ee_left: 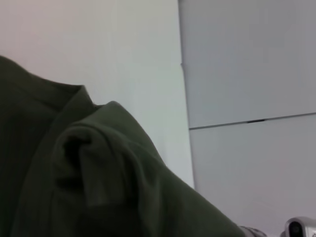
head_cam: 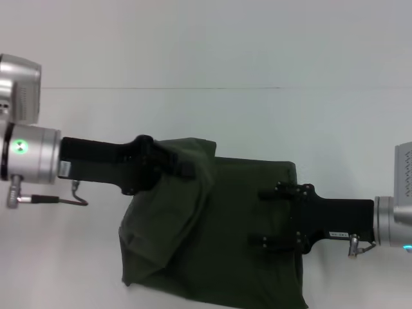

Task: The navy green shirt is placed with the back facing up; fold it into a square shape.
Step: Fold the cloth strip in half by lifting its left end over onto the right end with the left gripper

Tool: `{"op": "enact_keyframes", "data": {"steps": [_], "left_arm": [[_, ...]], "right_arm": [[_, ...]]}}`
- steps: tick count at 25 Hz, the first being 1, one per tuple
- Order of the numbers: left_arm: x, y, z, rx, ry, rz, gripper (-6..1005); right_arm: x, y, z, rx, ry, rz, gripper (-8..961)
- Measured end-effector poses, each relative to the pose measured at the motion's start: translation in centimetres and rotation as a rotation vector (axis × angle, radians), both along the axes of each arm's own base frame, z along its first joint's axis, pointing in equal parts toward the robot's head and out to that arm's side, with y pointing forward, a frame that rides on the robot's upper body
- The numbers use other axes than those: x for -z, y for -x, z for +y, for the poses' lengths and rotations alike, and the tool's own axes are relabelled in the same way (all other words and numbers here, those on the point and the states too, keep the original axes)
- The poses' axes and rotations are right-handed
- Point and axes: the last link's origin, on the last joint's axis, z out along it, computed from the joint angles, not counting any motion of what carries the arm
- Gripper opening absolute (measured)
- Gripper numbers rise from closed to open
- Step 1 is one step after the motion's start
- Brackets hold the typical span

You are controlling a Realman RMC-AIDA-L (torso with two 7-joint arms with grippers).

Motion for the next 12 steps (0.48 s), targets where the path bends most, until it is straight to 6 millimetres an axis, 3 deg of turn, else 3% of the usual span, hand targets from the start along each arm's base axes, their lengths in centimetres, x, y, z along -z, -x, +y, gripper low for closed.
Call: {"op": "enact_keyframes", "data": {"steps": [5,12], "left_arm": [[2.5,-0.3,-0.2,-0.022,-0.039,-0.085,128],[4.3,-0.6,-0.7,-0.024,-0.029,-0.121,127]], "right_arm": [[-0.4,-1.1,-0.5,0.003,-0.027,-0.013,916],[-1.2,-2.4,-0.8,0.051,-0.077,-0.014,915]]}}
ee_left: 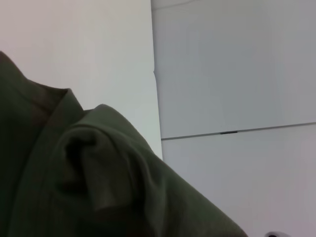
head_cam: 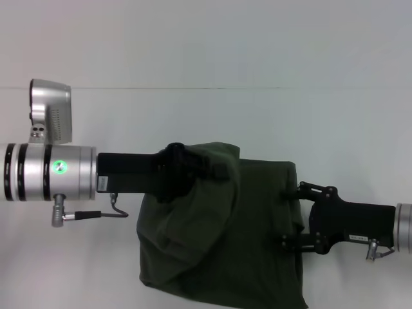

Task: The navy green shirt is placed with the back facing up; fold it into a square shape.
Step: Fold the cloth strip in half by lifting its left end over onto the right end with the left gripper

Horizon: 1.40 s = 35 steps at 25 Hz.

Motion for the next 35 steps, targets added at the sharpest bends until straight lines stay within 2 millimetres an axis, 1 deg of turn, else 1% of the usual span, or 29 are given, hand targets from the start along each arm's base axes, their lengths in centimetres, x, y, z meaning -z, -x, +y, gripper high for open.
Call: {"op": "enact_keyframes", "data": {"steps": [5,11,16,24,27,30,35], "left_arm": [[1.0,0.3,-0.2,-0.022,-0.018,0.008,127],[2.6,0.8,-0.6,-0.060,-0.037,0.004,127],[3.8,0.9,-1.1,-0.079,-0.050,-0.020,127],[4.7,0.2,-2.0,-0.089,-0.052,-0.099,208],[5.2,-0.1,-2.3,-0.094,-0.029,-0.116,326],[5.2,-0.1,-2.3,-0.091,-0.029,-0.115,445],[4.5,0.0,-2.0,-0.071,-0.049,-0.111,712]], "right_arm": [[-0.3,-0.3,-0.1,0.013,-0.014,0.003,915],[-0.5,-0.5,0.0,0.024,-0.028,0.009,915],[-0.6,-0.7,-0.1,0.032,-0.036,0.011,915],[-1.2,-1.6,-0.3,0.075,-0.074,0.018,916],[-1.3,-1.8,-0.3,0.084,-0.082,0.019,916],[-1.3,-2.1,-0.4,0.095,-0.088,0.013,916],[-2.2,-3.0,-0.5,0.125,-0.125,0.007,916]]}}
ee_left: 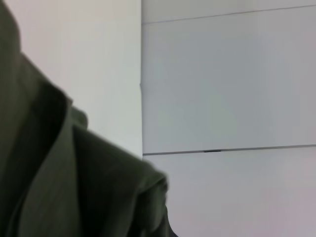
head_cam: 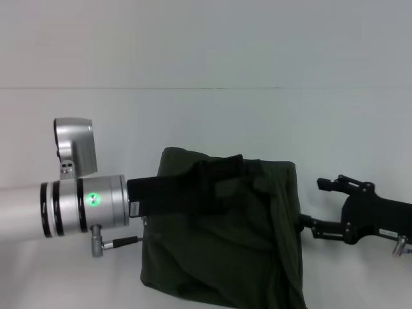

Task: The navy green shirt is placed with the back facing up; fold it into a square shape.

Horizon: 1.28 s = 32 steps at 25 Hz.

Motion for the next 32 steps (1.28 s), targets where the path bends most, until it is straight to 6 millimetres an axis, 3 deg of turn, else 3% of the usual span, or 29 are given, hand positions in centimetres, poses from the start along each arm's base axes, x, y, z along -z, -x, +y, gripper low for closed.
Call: {"op": "enact_keyframes", "data": {"steps": [6,12,19,23,32], "left_arm": [[-3.7,0.3,1.1,0.185,-0.167,0.030,896],[-7.2,3.8,-0.2,0.445,-0.407,0.149,918],[-7.5,7.1,-3.5,0.747,-0.550,0.320,915],[-6.9,8.2,-5.0,0.907,-0.599,0.389,912],[-6.6,9.6,-6.1,1.011,-0.589,0.460,907]], "right_arm": [[-2.0,-0.9,0.0,0.077,-0.082,0.064,916],[-4.1,0.7,0.7,0.157,-0.006,0.175,916],[-5.6,4.9,2.5,0.253,0.177,0.209,916],[-6.0,7.7,3.9,0.334,0.277,0.120,915],[-6.7,14.5,6.3,0.541,0.430,-0.136,914]]}}
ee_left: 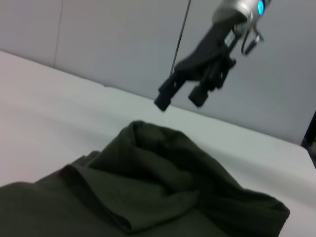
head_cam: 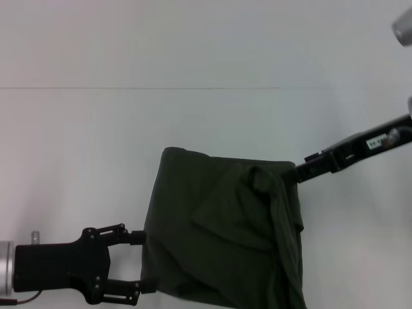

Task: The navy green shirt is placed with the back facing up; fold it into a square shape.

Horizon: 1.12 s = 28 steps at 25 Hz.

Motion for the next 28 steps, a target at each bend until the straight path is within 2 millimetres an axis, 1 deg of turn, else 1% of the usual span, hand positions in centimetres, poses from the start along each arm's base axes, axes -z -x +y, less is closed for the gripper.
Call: {"op": "enact_keyframes", "data": {"steps": [3,7,10,14,19,23,28], "left_arm": [[0.3,0.0,-0.2,0.009,0.004,0.006,906],[0.6,-0.1,-0.3,0.023,0.013,0.011,903],[0.8,-0.1,-0.4,0.031,0.023,0.017,902],[0.8,-0.1,-0.4,0.034,0.022,0.019,900],[0.7,-0.1,-0.4,0.038,0.019,0.020,897],[0.7,-0.1,-0.4,0.039,0.019,0.020,895],[0.7,-0.1,-0.4,0.039,0.019,0.020,892]], "right_arm": [[-0.1,1.9,0.7,0.022,0.005,-0.077,914],[0.4,4.5,1.4,0.032,0.023,-0.183,913],[1.2,5.9,1.5,0.020,0.036,-0.244,912],[2.0,7.4,1.7,-0.001,0.033,-0.278,912],[3.6,8.2,1.9,-0.028,0.031,-0.318,912],[4.8,7.9,2.2,-0.027,0.036,-0.344,911],[5.3,7.8,2.6,-0.022,0.024,-0.349,911]]}}
